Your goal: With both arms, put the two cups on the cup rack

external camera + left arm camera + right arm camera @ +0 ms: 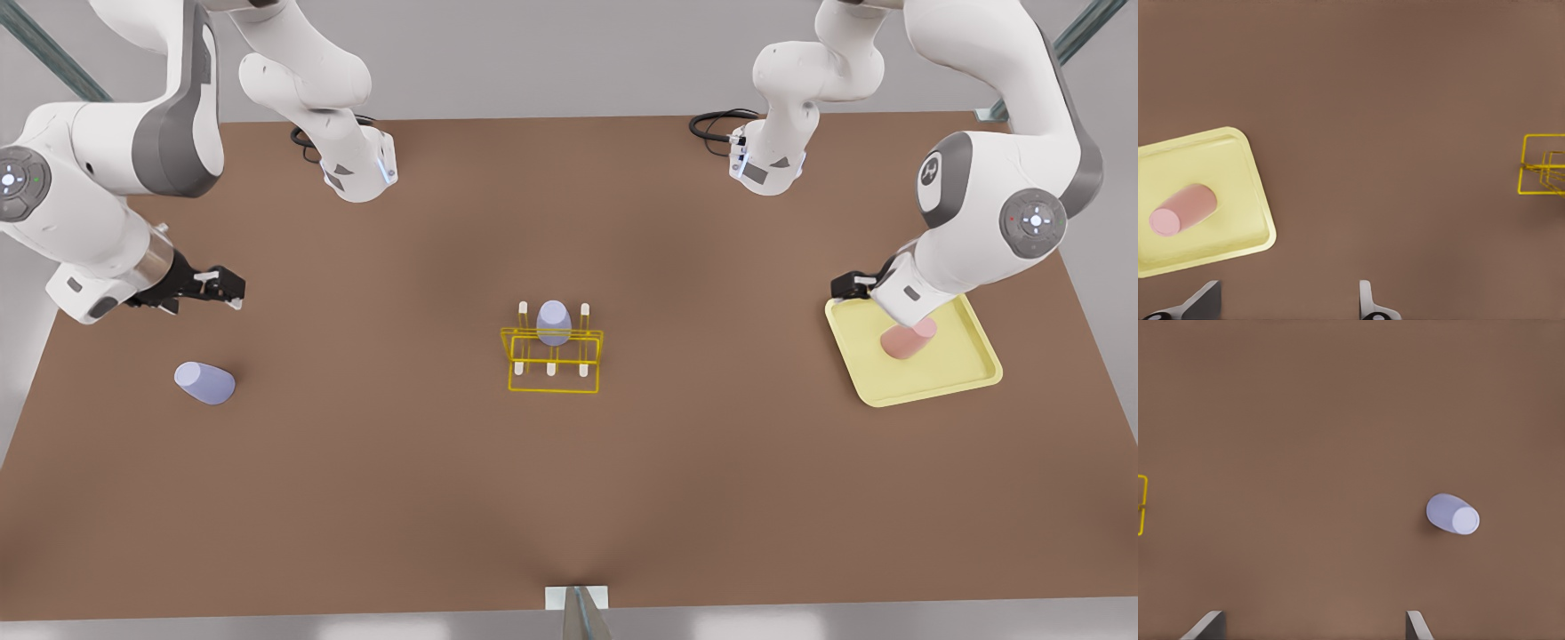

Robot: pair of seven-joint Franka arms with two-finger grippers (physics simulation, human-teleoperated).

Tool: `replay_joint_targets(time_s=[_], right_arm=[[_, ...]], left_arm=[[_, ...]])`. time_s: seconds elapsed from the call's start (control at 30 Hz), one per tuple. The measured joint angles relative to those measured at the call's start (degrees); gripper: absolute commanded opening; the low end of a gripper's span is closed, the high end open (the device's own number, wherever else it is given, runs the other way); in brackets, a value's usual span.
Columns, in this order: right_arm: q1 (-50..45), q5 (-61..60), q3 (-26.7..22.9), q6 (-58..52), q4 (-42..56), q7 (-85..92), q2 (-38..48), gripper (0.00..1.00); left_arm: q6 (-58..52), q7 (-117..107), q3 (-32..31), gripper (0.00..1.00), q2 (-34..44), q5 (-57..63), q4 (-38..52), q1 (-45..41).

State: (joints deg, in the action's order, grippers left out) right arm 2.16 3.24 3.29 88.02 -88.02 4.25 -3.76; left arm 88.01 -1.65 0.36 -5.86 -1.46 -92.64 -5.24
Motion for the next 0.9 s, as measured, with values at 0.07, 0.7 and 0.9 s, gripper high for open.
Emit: replay_joint_targets(time_s=[0.07,0.7,0.9], right_arm=[[-0.13,0.05,-0.09,0.22,-0.07,0.26,-0.5,1.0],[15.88,-0.36,-1.52,21.43,-1.35,8.35,-23.97,1.0],[18.62,-0.14,-1.8,30.91,-14.34,9.86,-18.59,1.0]], left_arm=[[0.39,-0.06,0.22,1.0,0.05,0.01,0.11,0.09],[24.67,13.58,11.59,1.0,-11.42,-0.38,-18.94,17.47],[30.16,15.5,11.59,1.0,-13.24,-0.41,-23.13,17.2]])
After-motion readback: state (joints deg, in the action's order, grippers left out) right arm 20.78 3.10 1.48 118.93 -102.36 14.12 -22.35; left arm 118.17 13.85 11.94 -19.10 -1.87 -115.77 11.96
